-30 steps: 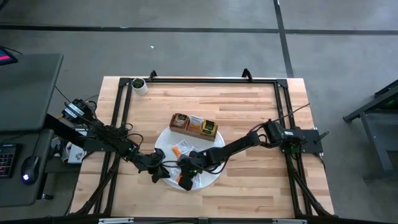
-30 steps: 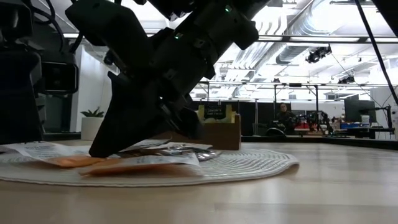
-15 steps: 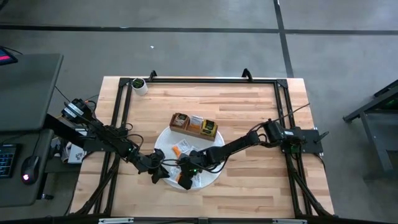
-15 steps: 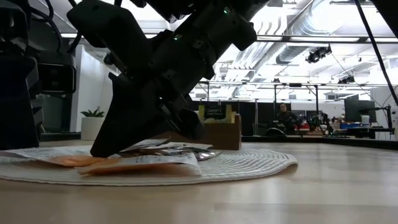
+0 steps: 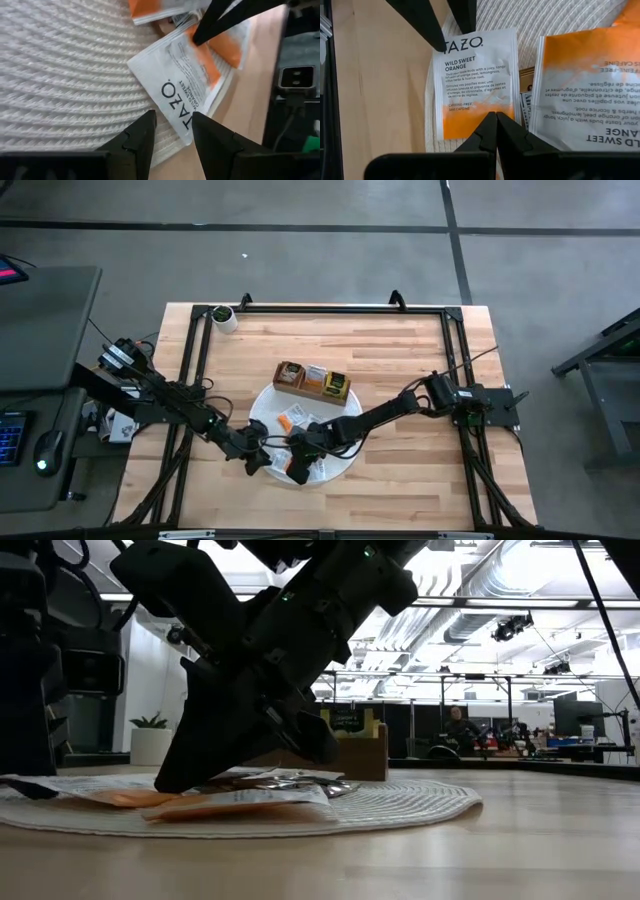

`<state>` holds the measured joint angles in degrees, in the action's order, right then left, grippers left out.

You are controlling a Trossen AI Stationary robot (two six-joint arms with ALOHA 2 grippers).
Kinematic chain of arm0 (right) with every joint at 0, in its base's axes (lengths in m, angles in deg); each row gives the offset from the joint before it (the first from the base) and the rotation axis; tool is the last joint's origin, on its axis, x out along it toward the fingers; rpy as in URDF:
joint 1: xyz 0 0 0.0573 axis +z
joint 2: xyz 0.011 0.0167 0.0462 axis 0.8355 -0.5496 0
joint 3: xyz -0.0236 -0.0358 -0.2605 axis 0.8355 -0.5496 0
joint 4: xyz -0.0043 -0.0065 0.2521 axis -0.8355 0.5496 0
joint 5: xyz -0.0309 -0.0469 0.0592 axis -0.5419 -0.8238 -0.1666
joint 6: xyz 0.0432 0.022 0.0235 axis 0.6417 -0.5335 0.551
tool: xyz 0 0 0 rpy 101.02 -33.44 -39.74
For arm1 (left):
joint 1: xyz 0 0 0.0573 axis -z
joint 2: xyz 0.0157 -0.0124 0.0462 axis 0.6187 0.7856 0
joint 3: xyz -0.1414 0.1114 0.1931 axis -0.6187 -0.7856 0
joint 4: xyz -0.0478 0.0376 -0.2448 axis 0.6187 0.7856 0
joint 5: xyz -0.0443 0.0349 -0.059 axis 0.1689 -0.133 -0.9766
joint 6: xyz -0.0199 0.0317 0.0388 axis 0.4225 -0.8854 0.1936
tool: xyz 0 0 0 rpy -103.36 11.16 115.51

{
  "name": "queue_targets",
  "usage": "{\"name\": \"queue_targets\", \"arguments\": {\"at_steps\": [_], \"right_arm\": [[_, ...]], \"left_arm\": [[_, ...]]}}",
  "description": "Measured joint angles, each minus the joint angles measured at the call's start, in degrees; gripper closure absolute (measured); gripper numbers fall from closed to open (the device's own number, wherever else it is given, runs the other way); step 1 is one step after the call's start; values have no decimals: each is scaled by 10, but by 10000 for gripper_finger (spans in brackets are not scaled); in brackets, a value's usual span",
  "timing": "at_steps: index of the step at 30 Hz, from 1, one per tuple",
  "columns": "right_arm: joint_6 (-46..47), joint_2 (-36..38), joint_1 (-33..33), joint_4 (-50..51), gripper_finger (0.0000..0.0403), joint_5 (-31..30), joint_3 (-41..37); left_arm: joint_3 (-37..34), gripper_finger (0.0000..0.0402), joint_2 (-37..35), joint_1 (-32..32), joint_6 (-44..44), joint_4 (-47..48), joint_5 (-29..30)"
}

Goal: Pick & Place Tea
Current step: Put the orange tea bag into the middle section of the wooden organizer

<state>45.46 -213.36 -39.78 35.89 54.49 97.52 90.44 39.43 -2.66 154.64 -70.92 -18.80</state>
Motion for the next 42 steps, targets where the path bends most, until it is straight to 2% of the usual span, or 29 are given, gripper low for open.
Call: {"name": "queue_targets", "arguments": {"at_steps": [3, 6, 15, 23, 27, 34, 42], "right_arm": [[-1, 0, 0, 0, 403, -1, 0], [-3, 0, 0, 0, 403, -1, 0], [-10, 0, 0, -2, 403, 0, -1], [-12, 0, 0, -3, 403, 4, -1], [-15, 0, 0, -4, 403, 5, -1], [-15, 0, 0, -5, 403, 6, -1], [-19, -1, 0, -21, 403, 11, -2]], "left_arm": [[28, 266, 0, 0, -9, 53, -4], [47, 266, 2, -5, -28, 66, -2], [79, 266, 3, -37, -66, 72, -41], [80, 268, 3, -38, -67, 71, -53], [80, 293, 3, -37, -67, 69, -68], [81, 391, 2, -37, -83, 65, -85], [81, 399, 2, -37, -108, 65, -92]]}}
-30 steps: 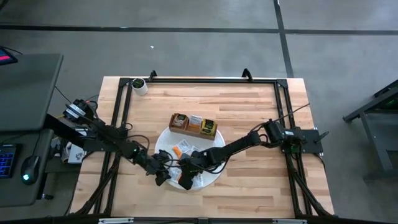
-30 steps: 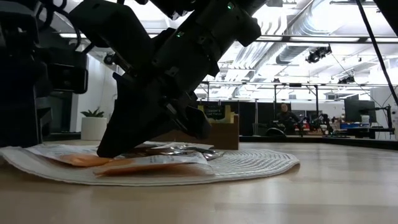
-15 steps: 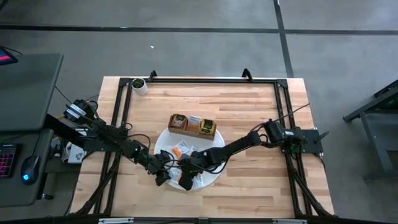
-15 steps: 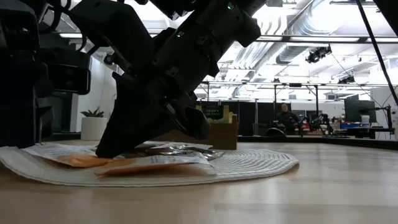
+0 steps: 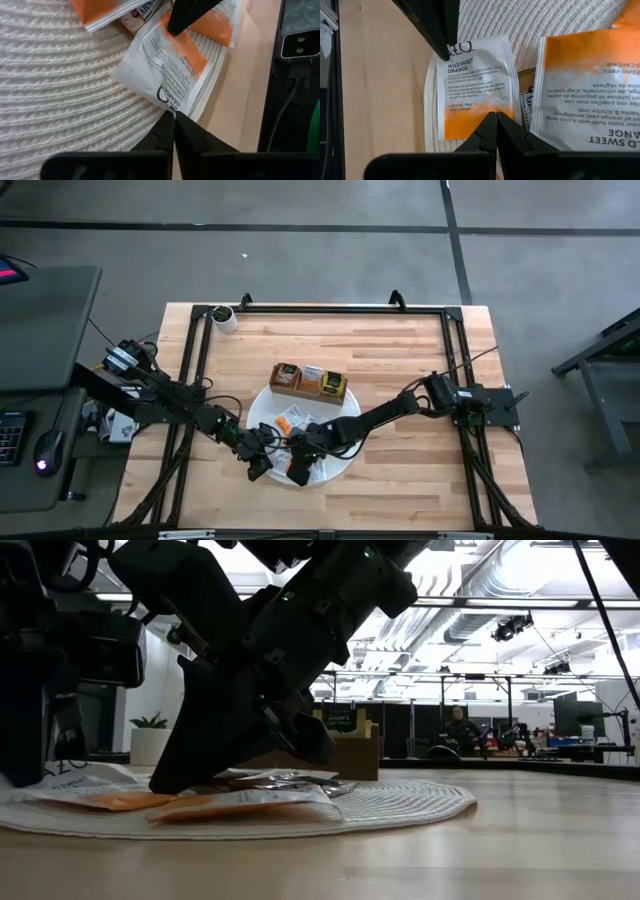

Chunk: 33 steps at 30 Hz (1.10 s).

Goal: Pick & Place Tea
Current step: Put the orange tea bag into the middle section of the wooden organizer

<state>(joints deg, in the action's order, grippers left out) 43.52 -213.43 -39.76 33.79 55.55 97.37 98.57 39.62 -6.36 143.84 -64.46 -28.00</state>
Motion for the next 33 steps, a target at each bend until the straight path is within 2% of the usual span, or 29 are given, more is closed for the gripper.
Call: {"name": "queue_targets", "arguments": {"at_steps": [8, 17, 24, 33], "right_arm": [[-37, 7, 0, -21, 402, 9, -1], [-89, 51, -5, -10, 402, -6, -1], [-95, 91, -12, 67, 402, -2, 0], [-90, 147, -23, 205, 402, 17, 0]], "left_arm": [[0, 401, -1, 0, -15, 2, 0], [0, 401, -1, 0, -30, 2, 12], [1, 401, -21, 0, -67, 4, 17], [2, 401, -128, -1, -133, 132, 81]]}}
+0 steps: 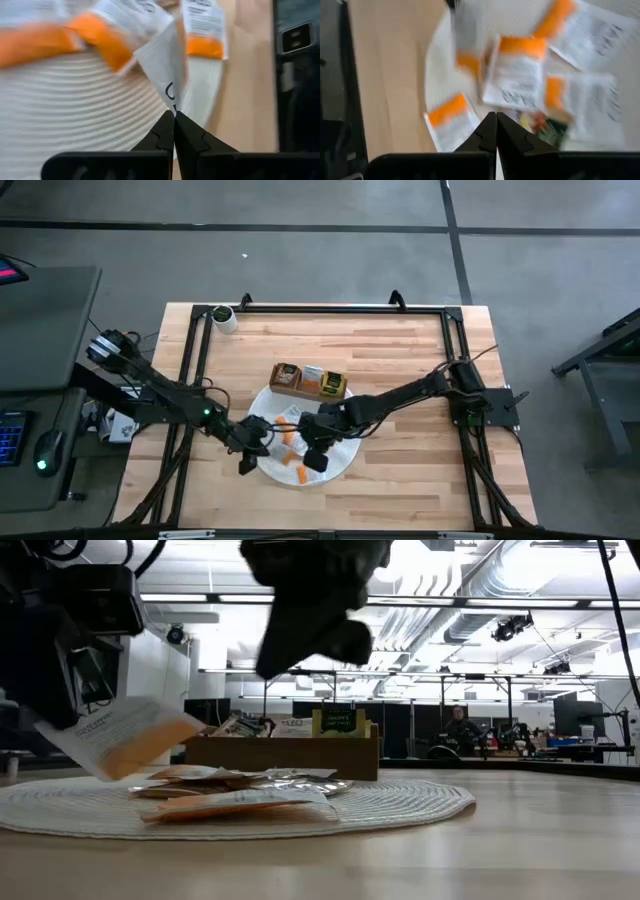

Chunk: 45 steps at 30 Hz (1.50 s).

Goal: Pick & Place Tea
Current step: Put the orange tea bag into the middle section of the wooden organizer

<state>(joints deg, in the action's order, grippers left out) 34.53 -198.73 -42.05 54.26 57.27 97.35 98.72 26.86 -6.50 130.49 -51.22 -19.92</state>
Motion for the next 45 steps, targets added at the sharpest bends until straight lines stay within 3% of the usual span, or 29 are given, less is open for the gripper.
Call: {"name": "queue_targets", "arguments": {"at_steps": [5, 11, 18, 26, 35, 45], "right_arm": [[32, 25, -7, 126, 402, -16, 0], [42, 34, -12, 229, 402, -38, 0], [78, 60, -12, 184, 402, -26, -71], [185, 231, -7, -10, 402, -32, -319], [246, 389, -2, -198, 402, -88, -485], [246, 410, -2, -257, 402, -102, -518]], "left_arm": [[27, 401, -67, -18, -88, 117, 40], [135, 401, -94, -81, -235, 326, 49], [259, 401, -86, -183, -425, 478, 53], [296, 401, -79, -300, -583, 508, 19], [375, 401, 55, -407, -778, 513, -51], [558, 401, 236, -419, -896, 603, 27]]}}
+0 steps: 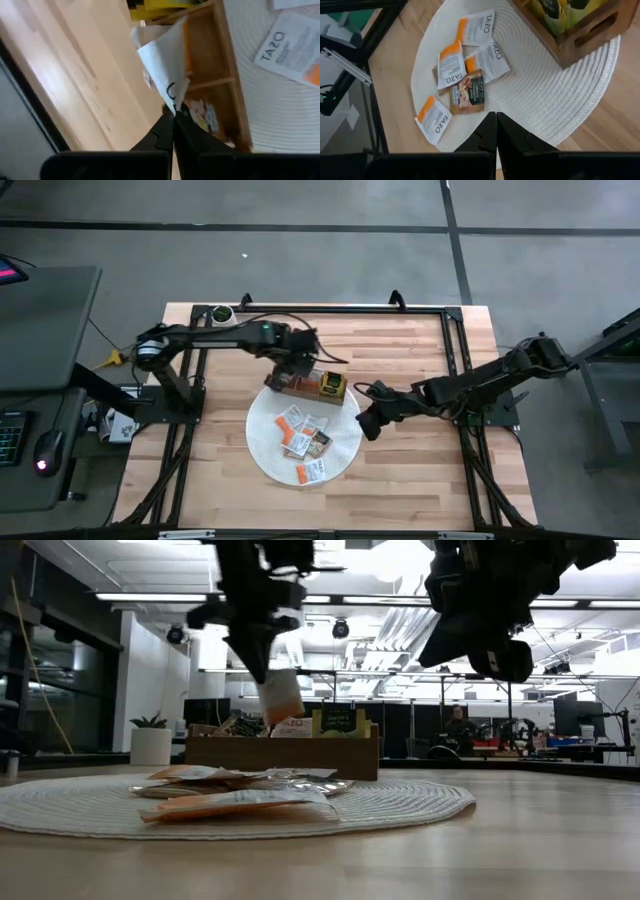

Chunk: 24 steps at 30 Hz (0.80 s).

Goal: Pick & Place Tea
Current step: Put the orange tea bag into the middle section of the wooden organizer

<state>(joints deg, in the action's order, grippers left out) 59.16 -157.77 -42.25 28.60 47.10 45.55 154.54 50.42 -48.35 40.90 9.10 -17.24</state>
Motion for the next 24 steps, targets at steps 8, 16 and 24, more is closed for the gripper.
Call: {"name": "queue_targets", "arguments": {"at_steps": [8, 16, 24], "right_arm": [[-4, -1, 0, 0, 402, -6, 0], [-10, -1, 0, 0, 402, -14, 0], [-20, -1, 0, 0, 402, -17, 0]], "left_arm": [[54, 401, 82, 1, -5, 44, 18], [60, 401, 102, 5, 15, 39, 15], [58, 401, 106, 4, 23, 35, 10]]}}
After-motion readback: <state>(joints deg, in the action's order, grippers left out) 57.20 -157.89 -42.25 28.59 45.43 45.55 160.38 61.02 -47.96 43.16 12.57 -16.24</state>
